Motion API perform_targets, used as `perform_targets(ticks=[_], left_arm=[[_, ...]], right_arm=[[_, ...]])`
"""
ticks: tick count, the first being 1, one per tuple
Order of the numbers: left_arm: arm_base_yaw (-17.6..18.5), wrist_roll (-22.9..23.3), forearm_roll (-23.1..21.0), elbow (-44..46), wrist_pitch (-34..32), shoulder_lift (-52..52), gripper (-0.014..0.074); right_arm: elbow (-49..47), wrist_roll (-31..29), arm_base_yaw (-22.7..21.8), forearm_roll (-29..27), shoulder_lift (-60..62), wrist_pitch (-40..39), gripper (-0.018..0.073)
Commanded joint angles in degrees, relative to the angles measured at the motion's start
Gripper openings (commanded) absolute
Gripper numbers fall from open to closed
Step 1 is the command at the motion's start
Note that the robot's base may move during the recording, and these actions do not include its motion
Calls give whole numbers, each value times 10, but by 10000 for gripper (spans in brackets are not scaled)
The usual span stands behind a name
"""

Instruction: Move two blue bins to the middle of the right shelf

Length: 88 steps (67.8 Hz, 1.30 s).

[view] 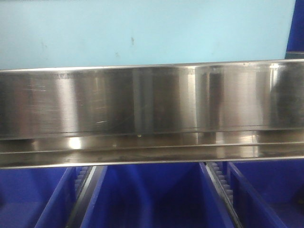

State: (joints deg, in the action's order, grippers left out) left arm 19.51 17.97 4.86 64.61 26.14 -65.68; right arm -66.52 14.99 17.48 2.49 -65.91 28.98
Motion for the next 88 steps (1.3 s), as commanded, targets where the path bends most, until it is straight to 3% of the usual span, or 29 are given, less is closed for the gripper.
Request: perform_targets(ticks=[1, 16, 41, 44, 48, 54, 59, 65, 78, 88], left_arm=[[-3, 1, 18, -18, -55, 7, -111], [-3, 1, 16, -74, -125, 7, -111], [-3, 1, 16, -75, -121, 7, -102], [-3, 1, 16, -75, -121, 7, -66], [-3, 1, 16, -75, -121, 7, 6], [-3, 1, 16, -75, -121, 7, 156], [-3, 1, 16, -71, -121, 7, 283], [-3, 1, 16, -63, -119, 7, 378], [-3, 1, 15, -31, -102, 7, 392], [-3, 17, -1, 28, 28, -4, 389]], right_arm=[[18, -4, -8, 25, 6, -34, -165], [51, -4, -8, 30, 5, -67, -165], [51, -4, -8, 37, 4, -71, -159], [51, -4, -8, 37, 4, -71, -112], [51, -4, -8, 37, 4, -70, 30], [51, -4, -8, 37, 4, -68, 237], [51, -4, -8, 37, 4, -71, 332], [50, -4, -8, 37, 4, -73, 340], [21, -4, -8, 31, 4, -52, 340], [-40, -4, -8, -8, -2, 76, 340]])
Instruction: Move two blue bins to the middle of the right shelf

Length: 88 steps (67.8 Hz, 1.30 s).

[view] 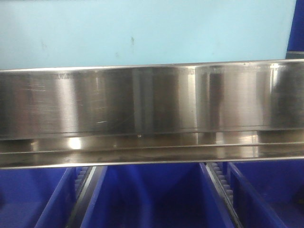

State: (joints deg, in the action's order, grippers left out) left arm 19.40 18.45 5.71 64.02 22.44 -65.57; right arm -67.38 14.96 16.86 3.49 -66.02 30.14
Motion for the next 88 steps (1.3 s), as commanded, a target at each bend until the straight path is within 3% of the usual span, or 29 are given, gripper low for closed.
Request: perform_targets(ticks=[1, 10, 15, 21, 25, 38, 50, 56, 71, 88], left_arm=[[-2, 16, -10, 42, 80, -7, 389], [-2, 61, -10, 130, 250, -58, 389], [-2, 63, -12, 183, 351, -95, 389], [-2, 63, -14, 237, 437, -135, 389], [-2, 63, -12, 260, 475, -152, 389], [-2, 63, -13, 268, 475, -163, 389], [-2, 63, -42, 247, 475, -163, 389], [-2, 63, -52, 221, 475, -154, 389], [-2, 64, -31, 185, 475, -144, 389], [-2, 74, -37, 171, 475, -144, 389]], right_arm=[[-42, -4, -1, -24, -4, 79, 340], [-113, 0, -1, -66, -43, 235, 340], [-159, 3, -1, -73, -82, 324, 340], [-196, 6, -1, -73, -113, 398, 340], [-207, 6, -1, -73, -126, 398, 340], [-204, 20, -1, -83, -127, 398, 340], [-180, 39, -1, -88, -126, 398, 340], [-154, 40, -1, -117, -121, 398, 340], [-142, 40, -1, -126, -118, 398, 340], [-141, 40, -1, -126, -125, 398, 340]])
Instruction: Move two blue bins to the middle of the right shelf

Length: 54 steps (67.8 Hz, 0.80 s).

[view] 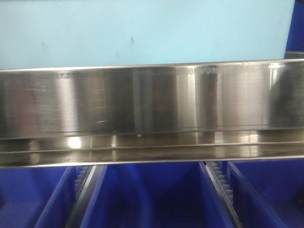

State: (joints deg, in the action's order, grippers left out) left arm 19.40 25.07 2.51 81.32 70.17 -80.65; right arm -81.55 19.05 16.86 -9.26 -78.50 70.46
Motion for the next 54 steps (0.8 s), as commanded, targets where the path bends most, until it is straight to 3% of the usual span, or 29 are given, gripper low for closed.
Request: perform_targets(ticks=[1, 14, 30, 35, 45, 52, 54], left_arm=[[-2, 7, -6, -2, -2, 7, 389], [-2, 9, -22, -2, -2, 7, 389], [-2, 7, -67, -2, -6, -16, 368], [-2, 7, -74, -2, -18, -17, 298], [-2, 7, -75, -2, -20, -17, 47], [-2, 4, -75, -2, -16, -17, -113], [-2, 4, -75, -2, -14, -17, -110]], right_arm=[[1, -1, -1, 2, -2, -5, 340], [2, -1, -1, 2, -3, -5, 322], [7, -1, -1, 2, -3, -5, 172], [7, -1, -1, 2, -3, -5, 92], [7, -3, -1, 2, -3, -5, -168], [7, -4, -1, 1, -3, -5, -165], [7, -5, -1, 1, -3, -5, -165]])
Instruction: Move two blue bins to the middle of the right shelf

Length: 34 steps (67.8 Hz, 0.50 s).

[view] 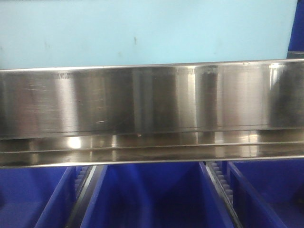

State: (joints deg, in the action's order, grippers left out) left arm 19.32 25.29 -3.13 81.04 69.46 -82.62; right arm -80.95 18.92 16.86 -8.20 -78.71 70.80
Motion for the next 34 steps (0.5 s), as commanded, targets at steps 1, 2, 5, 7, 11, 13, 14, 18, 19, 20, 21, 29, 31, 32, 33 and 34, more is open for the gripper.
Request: perform_targets(ticks=[1, 2, 5, 7, 11, 13, 14, 18, 19, 20, 21, 29, 31, 32, 33, 34], left_arm=[[-1, 2, -19, 1, -5, 3, -111], [-1, 2, -19, 1, -4, 3, -111], [-1, -2, -19, 1, 0, 3, -111], [-1, -6, -19, 1, 1, 3, -111], [-1, -10, -19, 1, 1, 3, -111], [-1, -10, -19, 1, 1, 3, -111], [-1, -11, -19, 1, 1, 3, -111], [-1, -13, -19, 1, 1, 3, -111], [-1, -13, -19, 1, 1, 3, -111], [-1, -13, -19, 1, 1, 3, -111], [-1, -13, -19, 1, 1, 3, -111], [-1, -26, -21, 7, 5, 5, -111], [-1, -26, -23, 10, 5, 5, -111], [-1, -26, -24, 14, 5, 6, -111], [-1, -26, -26, 17, 5, 8, -111], [-1, -26, -28, 21, 5, 9, -111]], right_arm=[[1, -4, -1, -10, -1, -8, -165], [1, -4, -1, -10, -1, -8, -165], [1, -6, -1, -10, -1, -8, -165], [1, -7, -1, -10, -1, -8, -165], [1, -9, -1, -11, -1, -8, -165], [1, -9, -1, -11, -1, -8, -165], [1, -9, -1, -12, -1, -8, -165], [1, -9, -1, -12, -1, -8, -165], [1, -11, -1, -12, -1, -8, -165], [1, -12, -1, -12, -1, -8, -165], [1, -14, -1, -12, -1, -8, -165], [-2, -21, -1, -13, -1, -8, -165], [-5, -21, -1, -13, 0, -8, -165], [-6, -21, -1, -13, 0, -8, -165], [-8, -21, -1, -13, 1, -8, -165], [-9, -21, -1, -13, 3, -8, -165]])
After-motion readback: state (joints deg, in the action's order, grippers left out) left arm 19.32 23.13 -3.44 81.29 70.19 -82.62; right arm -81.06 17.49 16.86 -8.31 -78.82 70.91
